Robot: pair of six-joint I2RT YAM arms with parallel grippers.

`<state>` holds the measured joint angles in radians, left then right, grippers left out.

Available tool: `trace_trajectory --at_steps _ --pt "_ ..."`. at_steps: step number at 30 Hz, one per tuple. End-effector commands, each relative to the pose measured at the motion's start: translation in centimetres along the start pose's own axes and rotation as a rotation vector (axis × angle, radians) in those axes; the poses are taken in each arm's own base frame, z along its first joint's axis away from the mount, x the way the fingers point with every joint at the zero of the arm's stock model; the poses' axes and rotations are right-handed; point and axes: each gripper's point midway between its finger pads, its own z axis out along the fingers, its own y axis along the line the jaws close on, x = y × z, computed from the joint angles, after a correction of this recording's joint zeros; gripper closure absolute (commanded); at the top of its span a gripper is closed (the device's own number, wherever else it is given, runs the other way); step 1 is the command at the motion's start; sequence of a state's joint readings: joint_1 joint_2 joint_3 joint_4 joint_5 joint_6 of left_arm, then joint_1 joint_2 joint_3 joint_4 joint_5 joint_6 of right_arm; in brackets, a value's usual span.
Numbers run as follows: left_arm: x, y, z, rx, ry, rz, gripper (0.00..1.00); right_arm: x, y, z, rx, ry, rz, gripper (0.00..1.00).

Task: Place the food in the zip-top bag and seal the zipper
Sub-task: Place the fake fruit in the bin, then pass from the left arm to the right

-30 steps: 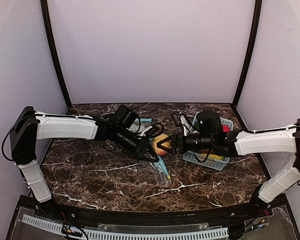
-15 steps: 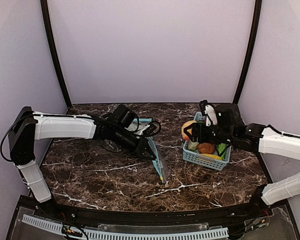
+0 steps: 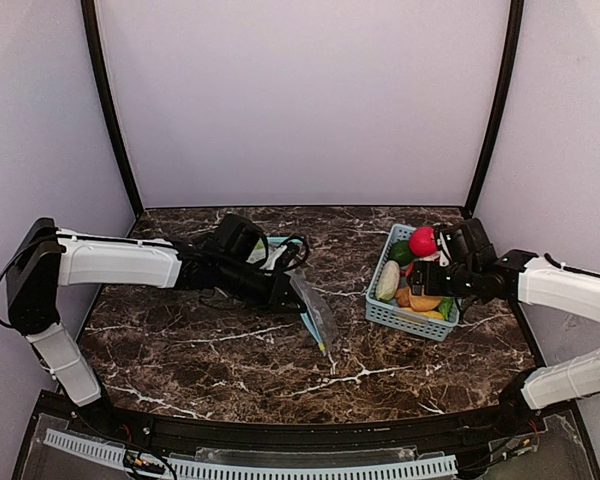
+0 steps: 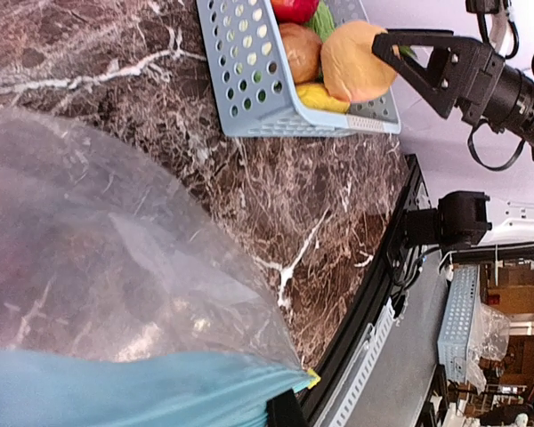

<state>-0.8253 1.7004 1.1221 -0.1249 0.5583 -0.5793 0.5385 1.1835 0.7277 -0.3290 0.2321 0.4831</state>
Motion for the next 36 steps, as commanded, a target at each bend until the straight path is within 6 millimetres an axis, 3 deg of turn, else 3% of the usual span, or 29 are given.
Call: trace_trajectory --at_steps 1,5,10,14,20,26,36 --pt "-3.2 -2.1 -1.5 0.041 -0.192 0.0 0.99 -2.7 1.1 -2.6 -0.044 -0.069 -0.009 0.06" --pt "-4.2 -2.7 -1.8 0.073 -0.269 -0.032 0.99 -3.5 2.7 -5.1 -0.11 -0.088 -0.037 0.05" --pt "-4.6 -3.0 -1.9 0.065 -0.317 -0.04 0.99 -2.4 10.2 -8.2 -0.413 -0.106 -0.124 0.12" --pt "-4.6 -2.9 -1.9 0.056 -0.336 -0.046 0.99 -0.5 15.0 -9.2 -0.493 -0.08 -0.191 0.21" --pt "-4.8 -2.9 -2.1 0.051 -0.356 -0.047 0.99 1.1 19.5 -8.9 -0.494 -0.076 -0.271 0.37" --pt "-4.6 -3.0 -2.2 0.049 -0.358 -0.045 0.99 2.1 22.1 -7.1 -0.448 -0.058 -0.347 0.48" --pt "-4.2 -2.9 -2.3 0.05 -0.353 -0.046 0.99 2.3 22.9 -4.3 -0.352 -0.06 -0.394 0.59"
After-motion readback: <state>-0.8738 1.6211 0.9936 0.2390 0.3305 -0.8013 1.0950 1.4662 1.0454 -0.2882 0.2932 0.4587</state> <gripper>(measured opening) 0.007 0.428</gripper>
